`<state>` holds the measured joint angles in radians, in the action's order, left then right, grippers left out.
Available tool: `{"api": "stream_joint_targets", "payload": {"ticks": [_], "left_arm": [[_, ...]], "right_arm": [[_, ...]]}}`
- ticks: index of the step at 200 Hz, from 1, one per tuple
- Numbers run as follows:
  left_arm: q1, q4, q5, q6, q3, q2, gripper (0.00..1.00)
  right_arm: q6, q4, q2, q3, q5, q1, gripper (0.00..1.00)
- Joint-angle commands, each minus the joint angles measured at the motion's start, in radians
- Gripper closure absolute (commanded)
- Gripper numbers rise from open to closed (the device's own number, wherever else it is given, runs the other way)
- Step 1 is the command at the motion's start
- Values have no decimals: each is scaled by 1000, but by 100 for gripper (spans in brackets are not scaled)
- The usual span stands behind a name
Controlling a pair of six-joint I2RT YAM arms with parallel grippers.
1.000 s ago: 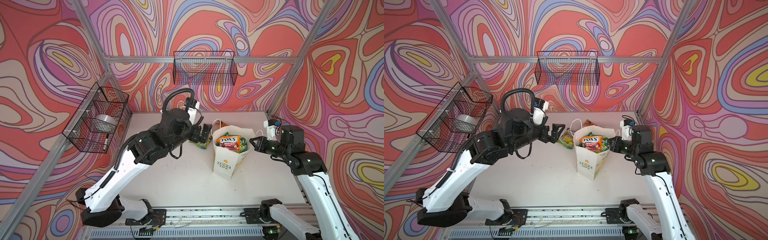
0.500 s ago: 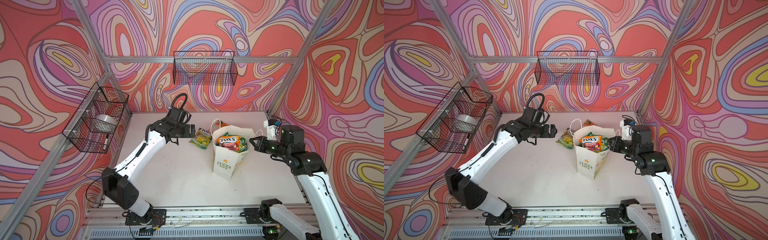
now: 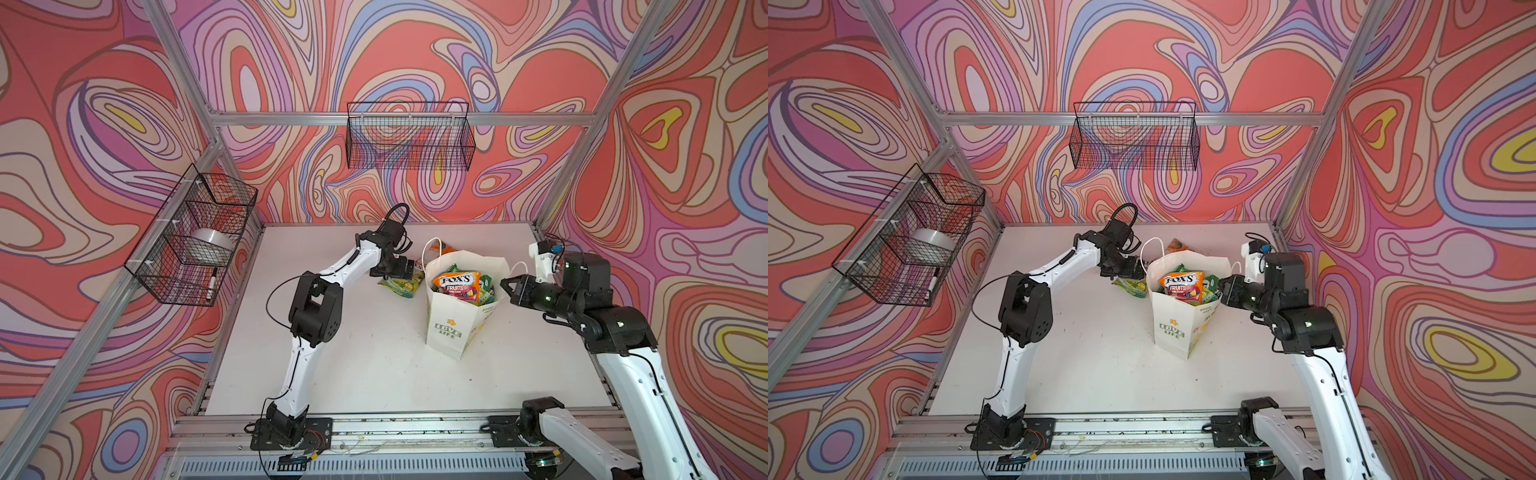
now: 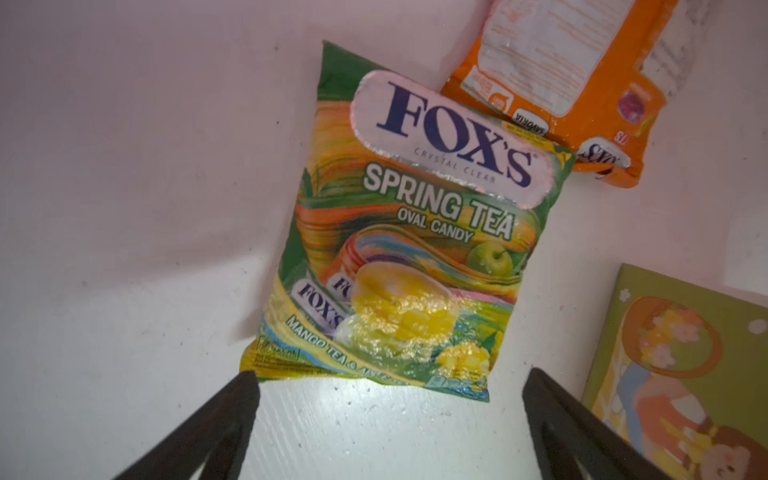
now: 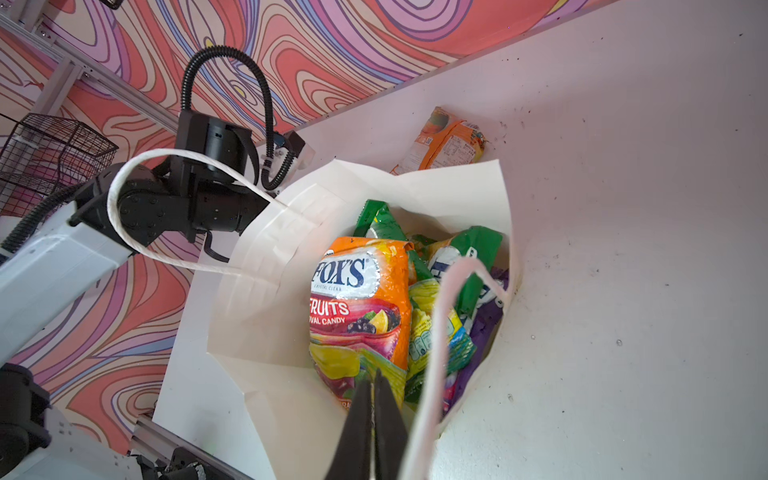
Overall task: Place the snacks into the paper bag
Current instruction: 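Lower the left gripper onto the green Fox's Spring Tea packet and close it, then lift the green Spring Tea packet with the left gripper and carry it toward the bag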
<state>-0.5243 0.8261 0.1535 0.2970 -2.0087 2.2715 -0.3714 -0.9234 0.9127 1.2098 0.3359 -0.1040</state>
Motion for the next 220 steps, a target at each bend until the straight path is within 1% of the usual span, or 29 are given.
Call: {"api": "stream_joint_targets", "payload": {"ticks": [1, 30, 80, 121, 143, 170, 220], "left_arm": [[-29, 82, -60, -106, -60, 34, 0], [-54, 61, -106, -164, -69, 59, 0], [-73, 90, -160, -192, -153, 147, 0], [-79, 149, -238, -171, -245, 232, 0], [-79, 185, -245, -167, -278, 264, 0], [-79, 188, -265, -155, -261, 271, 6], [-79, 208, -272, -133, -252, 268, 28]], "right_arm": [[10, 16, -12, 22, 0, 0, 100], [4, 29, 0, 23, 11, 1, 100], [2, 34, 8, 24, 15, 1, 100], [2, 29, 4, 20, 11, 0, 100], [2, 26, 0, 18, 6, 0, 100], [2, 28, -1, 11, 6, 1, 100], [2, 33, 2, 13, 9, 0, 100]]}}
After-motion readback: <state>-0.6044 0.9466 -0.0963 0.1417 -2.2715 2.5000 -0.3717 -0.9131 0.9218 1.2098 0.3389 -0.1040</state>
